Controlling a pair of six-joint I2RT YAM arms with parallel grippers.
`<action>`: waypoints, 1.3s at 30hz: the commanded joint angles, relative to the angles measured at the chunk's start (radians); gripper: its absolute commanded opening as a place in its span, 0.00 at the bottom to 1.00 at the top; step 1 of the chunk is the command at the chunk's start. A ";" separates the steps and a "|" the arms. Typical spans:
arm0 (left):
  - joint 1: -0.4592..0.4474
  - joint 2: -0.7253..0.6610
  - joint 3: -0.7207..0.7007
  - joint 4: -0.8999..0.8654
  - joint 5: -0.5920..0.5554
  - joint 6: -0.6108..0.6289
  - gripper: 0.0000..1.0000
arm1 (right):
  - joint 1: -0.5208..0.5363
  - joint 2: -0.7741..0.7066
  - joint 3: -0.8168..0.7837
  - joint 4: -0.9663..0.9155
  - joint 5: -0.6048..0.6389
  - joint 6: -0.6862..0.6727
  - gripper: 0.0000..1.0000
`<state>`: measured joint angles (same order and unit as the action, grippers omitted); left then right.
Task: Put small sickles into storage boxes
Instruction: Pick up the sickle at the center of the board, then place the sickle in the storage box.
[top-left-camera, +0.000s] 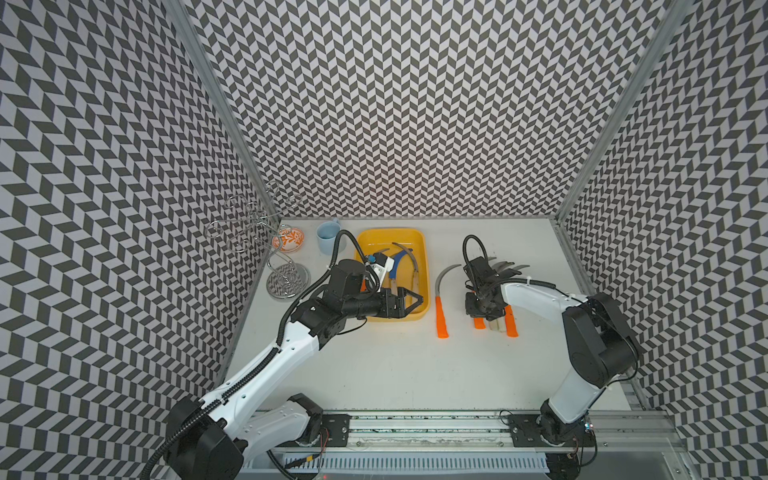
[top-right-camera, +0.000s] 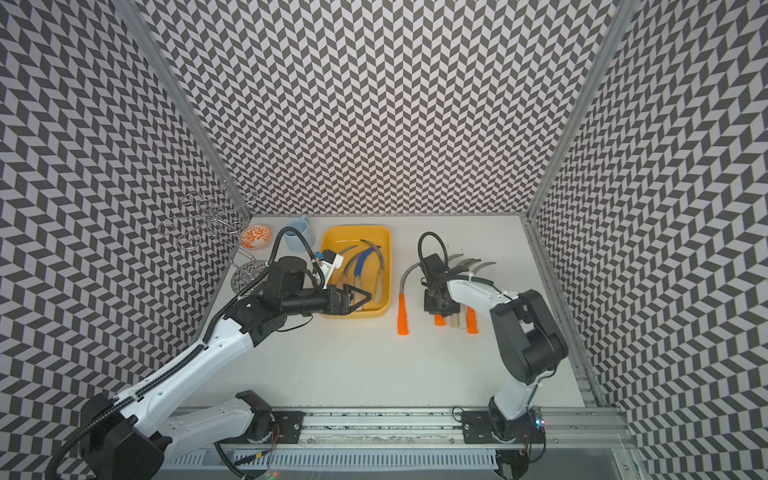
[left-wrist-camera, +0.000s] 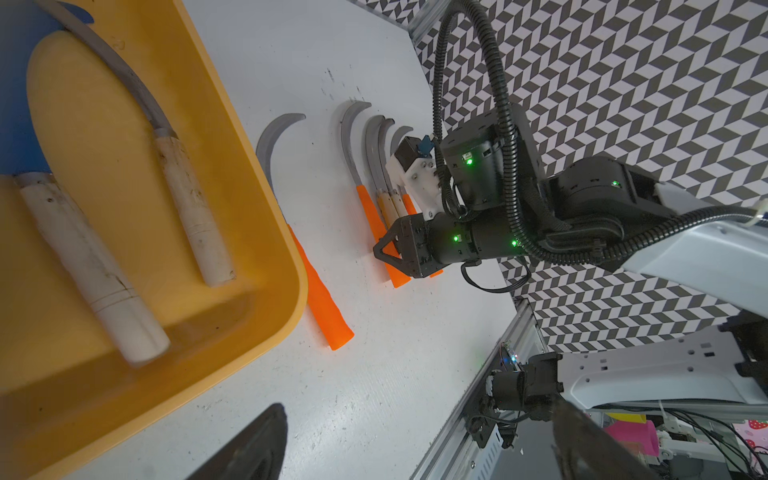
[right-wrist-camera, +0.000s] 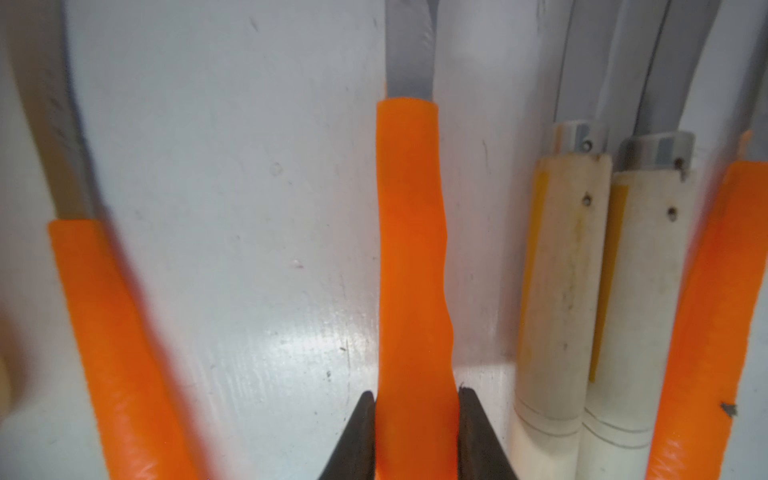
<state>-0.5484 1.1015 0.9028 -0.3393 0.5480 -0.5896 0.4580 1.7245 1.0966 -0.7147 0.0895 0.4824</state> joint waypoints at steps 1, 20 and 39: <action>0.018 0.015 0.034 -0.020 0.010 0.022 1.00 | 0.014 -0.042 0.039 -0.029 -0.007 -0.007 0.00; 0.133 0.036 0.045 -0.015 0.001 0.052 1.00 | 0.084 -0.034 0.322 -0.183 -0.050 -0.013 0.00; 0.302 -0.049 -0.044 -0.004 0.003 0.026 1.00 | 0.213 0.160 0.661 -0.249 -0.126 -0.021 0.00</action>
<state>-0.2592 1.0828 0.8825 -0.3523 0.5468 -0.5522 0.6491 1.8568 1.7164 -0.9695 -0.0216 0.4706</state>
